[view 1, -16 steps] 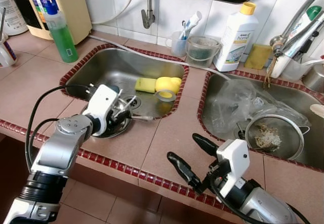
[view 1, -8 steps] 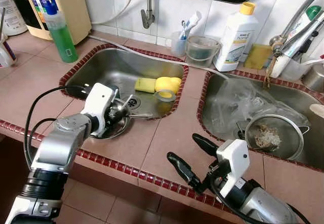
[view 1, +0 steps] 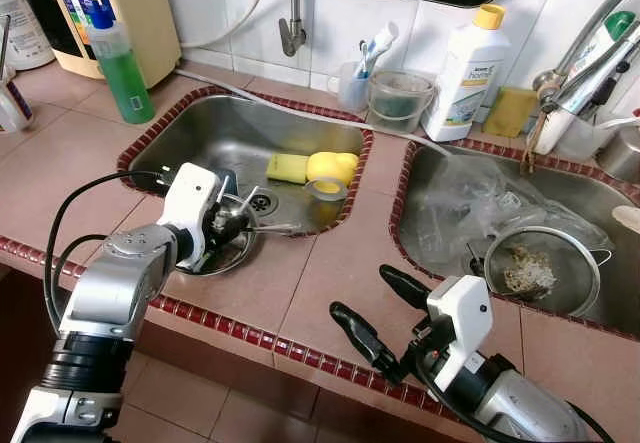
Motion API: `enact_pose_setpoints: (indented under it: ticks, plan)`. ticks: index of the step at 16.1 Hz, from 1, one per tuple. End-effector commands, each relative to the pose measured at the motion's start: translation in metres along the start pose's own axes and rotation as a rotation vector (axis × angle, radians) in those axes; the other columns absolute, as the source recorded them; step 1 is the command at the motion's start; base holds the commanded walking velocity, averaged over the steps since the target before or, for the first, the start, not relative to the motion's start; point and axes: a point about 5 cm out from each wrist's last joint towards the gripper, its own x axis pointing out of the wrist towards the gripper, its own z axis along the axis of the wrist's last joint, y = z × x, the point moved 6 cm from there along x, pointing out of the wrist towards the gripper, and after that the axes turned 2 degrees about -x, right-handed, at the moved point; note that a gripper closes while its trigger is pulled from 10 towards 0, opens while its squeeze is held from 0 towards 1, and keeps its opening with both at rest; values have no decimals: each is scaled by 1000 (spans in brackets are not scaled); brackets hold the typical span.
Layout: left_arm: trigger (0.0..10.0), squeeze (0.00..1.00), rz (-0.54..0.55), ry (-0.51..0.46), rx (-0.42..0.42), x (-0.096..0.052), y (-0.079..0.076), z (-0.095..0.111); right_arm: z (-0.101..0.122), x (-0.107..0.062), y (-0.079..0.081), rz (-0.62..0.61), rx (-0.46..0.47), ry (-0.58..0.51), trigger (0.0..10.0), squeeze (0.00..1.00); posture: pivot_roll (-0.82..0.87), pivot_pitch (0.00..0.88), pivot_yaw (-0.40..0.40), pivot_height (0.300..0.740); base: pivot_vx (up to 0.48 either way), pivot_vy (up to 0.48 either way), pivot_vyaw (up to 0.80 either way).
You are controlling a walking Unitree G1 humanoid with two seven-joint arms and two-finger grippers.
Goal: Kitchen organization
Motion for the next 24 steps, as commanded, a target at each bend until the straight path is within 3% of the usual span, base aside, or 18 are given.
enact_pose_setpoints:
  ticks: [1, 4, 9, 20, 22, 23, 24]
  plan:
    - [10000, 0, -32, -3, -4, 0, -8, -2, 4, -1, 2, 15, -12, -7, 10000, 0, -144, 91, -39, 740, 0, 0, 0]
    - [10000, 0, -47, -48, 4, -1, -12, 8, 4, 0, 2, 15, -13, -8, 10000, 0, -142, 90, -39, 740, 0, 0, 0]
    - [10000, 0, -35, -62, -8, -5, -6, 11, 4, 0, 3, 17, -12, -9, 10000, 0, -140, 88, -37, 740, 0, 0, 0]
    - [9647, 0, -55, 20, 10, -4, -10, -10, 5, 0, 2, 16, -13, -10, 10000, 0, -145, 93, -41, 740, 0, 0, 0]
    - [2471, 0, -61, 16, 15, -5, -11, -10, 5, 0, 2, 15, -12, -11, 10000, 0, -146, 93, -40, 740, 0, 0, 0]
    - [1569, 0, -61, 15, 17, -5, -12, -9, 5, 0, 2, 14, -12, -11, 10000, 0, -145, 95, -41, 740, 0, 0, 0]
    - [0, 0, -61, 14, 19, -5, -12, -9, 5, 0, 2, 13, -11, -11, 10000, 0, -145, 96, -40, 740, 0, 0, 0]
